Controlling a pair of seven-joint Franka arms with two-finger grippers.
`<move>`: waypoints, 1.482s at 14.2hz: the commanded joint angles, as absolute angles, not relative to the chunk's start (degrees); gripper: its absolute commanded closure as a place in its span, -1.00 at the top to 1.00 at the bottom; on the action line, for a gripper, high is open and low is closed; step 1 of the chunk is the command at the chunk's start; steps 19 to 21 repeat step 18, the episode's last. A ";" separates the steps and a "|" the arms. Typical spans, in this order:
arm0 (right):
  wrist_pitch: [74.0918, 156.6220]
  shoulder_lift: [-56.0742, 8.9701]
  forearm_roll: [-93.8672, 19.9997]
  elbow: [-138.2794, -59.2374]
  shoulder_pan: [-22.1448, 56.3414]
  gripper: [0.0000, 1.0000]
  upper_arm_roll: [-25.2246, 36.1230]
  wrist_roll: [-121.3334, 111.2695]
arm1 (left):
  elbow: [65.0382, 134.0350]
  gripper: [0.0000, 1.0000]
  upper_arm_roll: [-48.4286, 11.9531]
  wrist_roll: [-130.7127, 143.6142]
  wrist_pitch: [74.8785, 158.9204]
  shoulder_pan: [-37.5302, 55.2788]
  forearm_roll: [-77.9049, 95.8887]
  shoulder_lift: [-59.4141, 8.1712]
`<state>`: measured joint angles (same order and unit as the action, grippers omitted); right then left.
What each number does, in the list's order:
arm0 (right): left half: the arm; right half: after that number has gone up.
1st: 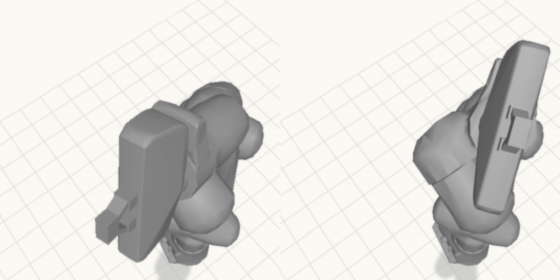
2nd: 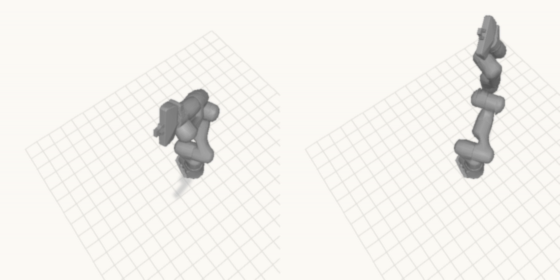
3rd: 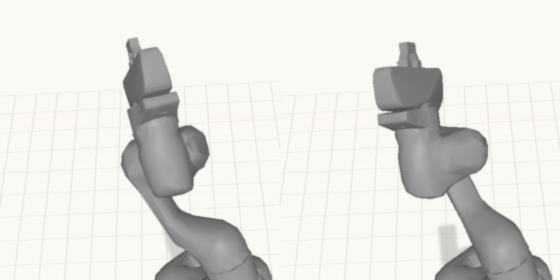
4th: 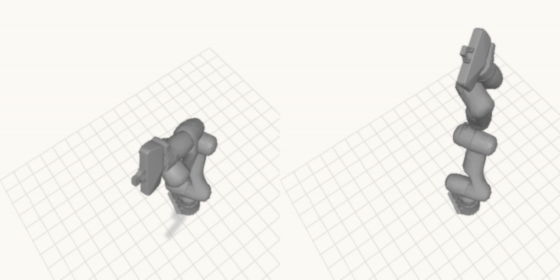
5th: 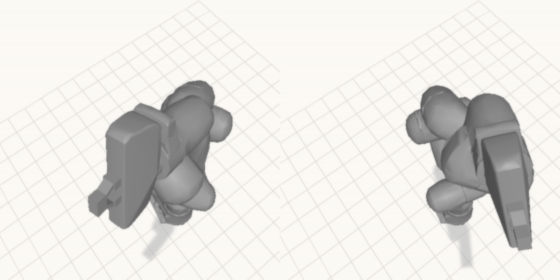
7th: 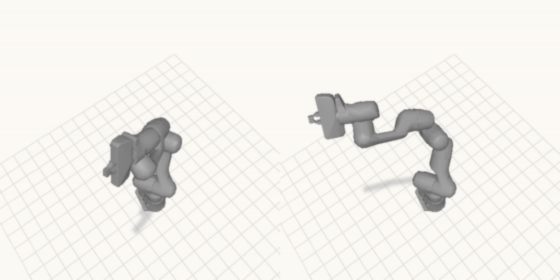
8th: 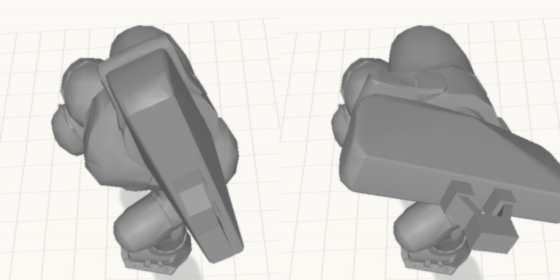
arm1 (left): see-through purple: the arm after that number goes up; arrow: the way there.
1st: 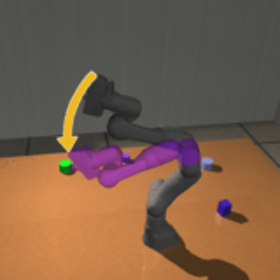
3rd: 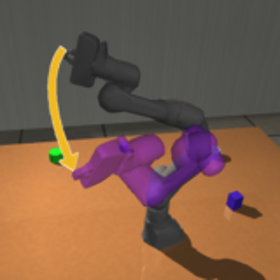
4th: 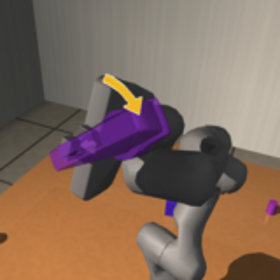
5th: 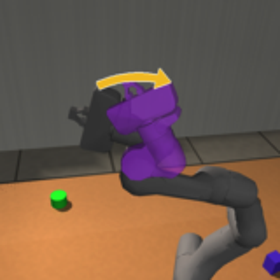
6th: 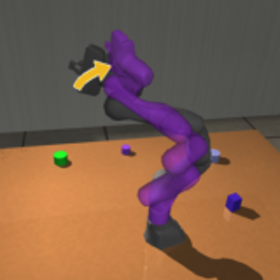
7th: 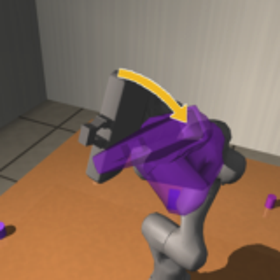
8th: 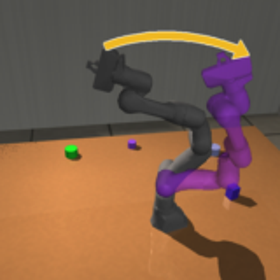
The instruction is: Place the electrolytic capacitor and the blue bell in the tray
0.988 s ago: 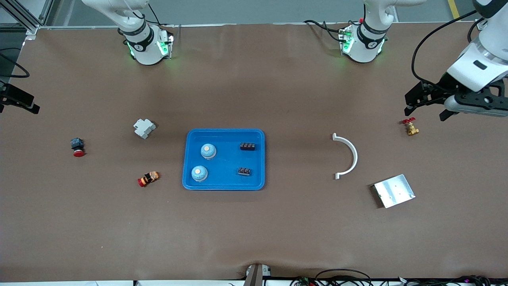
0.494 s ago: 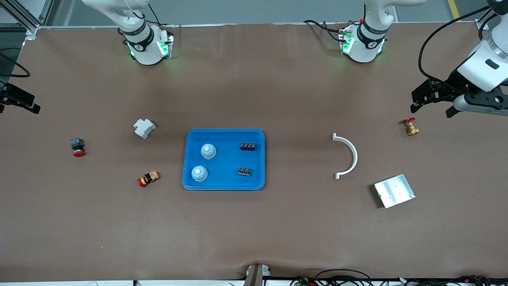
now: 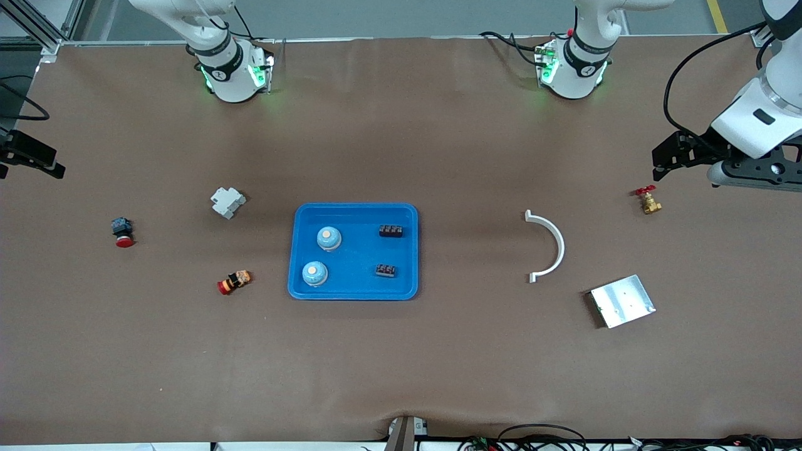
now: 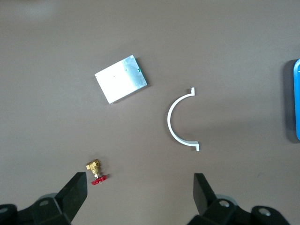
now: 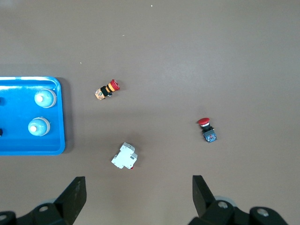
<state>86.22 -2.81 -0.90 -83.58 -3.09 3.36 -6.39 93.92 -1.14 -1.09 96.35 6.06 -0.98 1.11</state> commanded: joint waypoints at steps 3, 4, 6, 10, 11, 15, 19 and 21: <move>85.43 -2.11 -0.44 -82.35 -2.99 1.00 3.34 -8.00 | 92.55 1.00 -0.97 -1.05 94.75 6.15 -2.11 0.88; 85.43 -2.11 -0.44 -82.35 -2.90 1.00 3.25 -8.00 | 92.64 1.00 -0.97 -0.97 94.40 6.07 -2.11 0.79; 85.25 -1.94 -0.35 -82.35 -2.73 1.00 3.08 -8.09 | 92.72 1.00 -0.88 -1.05 93.69 5.98 -2.46 0.62; 84.20 -1.67 -0.70 -82.53 -2.46 1.00 3.34 -8.09 | 92.81 1.00 -0.79 -0.88 93.52 5.98 -3.78 0.53; 84.20 -1.67 -0.79 -82.53 -2.46 1.00 3.34 -8.09 | 92.81 1.00 -0.88 -0.79 93.52 5.98 -4.82 0.44; 83.50 -1.67 -0.97 -82.53 -2.46 1.00 3.25 -8.00 | 92.72 1.00 -0.97 -1.14 93.52 6.15 -5.10 0.44; 83.58 -1.76 -0.97 -82.44 -2.37 1.00 3.25 -8.09 | 92.64 1.00 -1.05 -1.05 93.52 6.15 -5.10 0.44; 83.58 -1.76 -0.97 -82.44 -2.37 1.00 3.25 -8.09 | 92.64 1.00 -1.05 -1.05 93.52 6.15 -5.10 0.44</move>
